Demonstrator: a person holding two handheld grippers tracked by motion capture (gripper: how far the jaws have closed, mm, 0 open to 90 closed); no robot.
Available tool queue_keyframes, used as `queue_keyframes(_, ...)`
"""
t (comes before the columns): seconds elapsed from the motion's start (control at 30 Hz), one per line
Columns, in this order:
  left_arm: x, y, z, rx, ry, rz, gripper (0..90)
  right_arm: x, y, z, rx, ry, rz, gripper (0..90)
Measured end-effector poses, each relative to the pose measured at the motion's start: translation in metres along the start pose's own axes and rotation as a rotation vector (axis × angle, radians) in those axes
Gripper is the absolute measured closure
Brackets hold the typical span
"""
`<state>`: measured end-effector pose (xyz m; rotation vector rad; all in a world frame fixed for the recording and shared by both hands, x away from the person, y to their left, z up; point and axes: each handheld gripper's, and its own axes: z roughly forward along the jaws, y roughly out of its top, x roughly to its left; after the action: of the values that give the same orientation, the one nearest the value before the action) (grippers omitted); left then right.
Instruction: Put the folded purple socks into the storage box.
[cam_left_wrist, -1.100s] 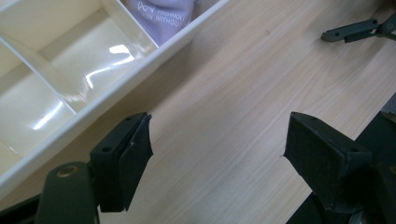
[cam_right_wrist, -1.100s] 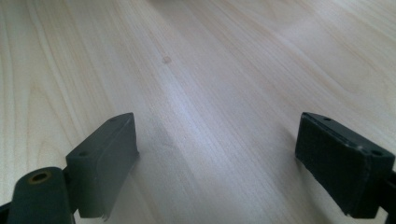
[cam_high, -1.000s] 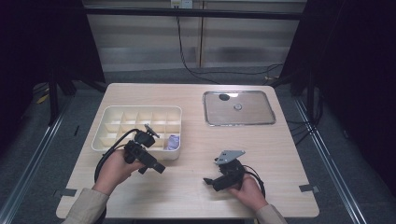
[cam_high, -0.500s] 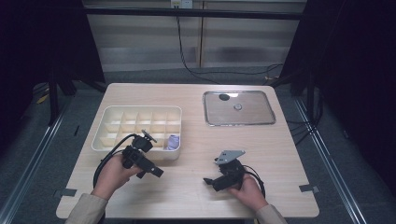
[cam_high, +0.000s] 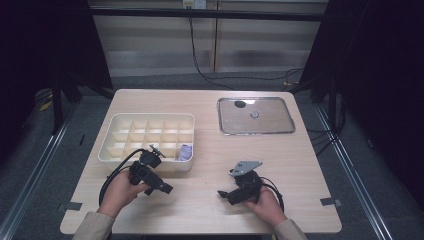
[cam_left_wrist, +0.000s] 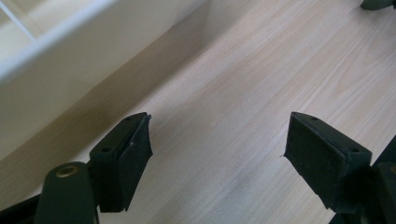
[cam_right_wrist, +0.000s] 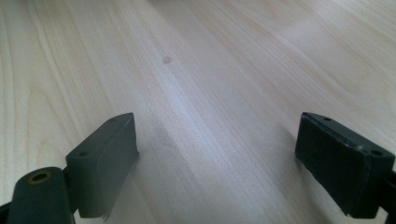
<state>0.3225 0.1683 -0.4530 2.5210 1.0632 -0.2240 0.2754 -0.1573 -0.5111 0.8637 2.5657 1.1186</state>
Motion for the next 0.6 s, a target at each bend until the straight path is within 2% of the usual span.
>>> queue_keyframes(0.2, 0.001, -0.005, 0.006, -0.023, 0.006, -0.007, 21.8, 0.000, 0.000, 0.000, -0.001, 0.000, 0.000, 12.2)
queue_keyframes(0.3, 0.001, -0.006, 0.009, -0.018, 0.010, 0.015, 21.8, 0.000, 0.000, 0.000, 0.000, 0.000, 0.000, 12.2)
queue_keyframes(0.5, 0.002, -0.010, 0.014, -0.045, 0.013, 0.007, 20.7, 0.000, 0.000, 0.000, -0.001, 0.000, -0.001, 12.2)
queue_keyframes(0.6, 0.003, -0.011, 0.016, -0.046, 0.019, 0.018, 20.6, 0.000, 0.000, 0.000, 0.000, 0.000, 0.000, 12.2)
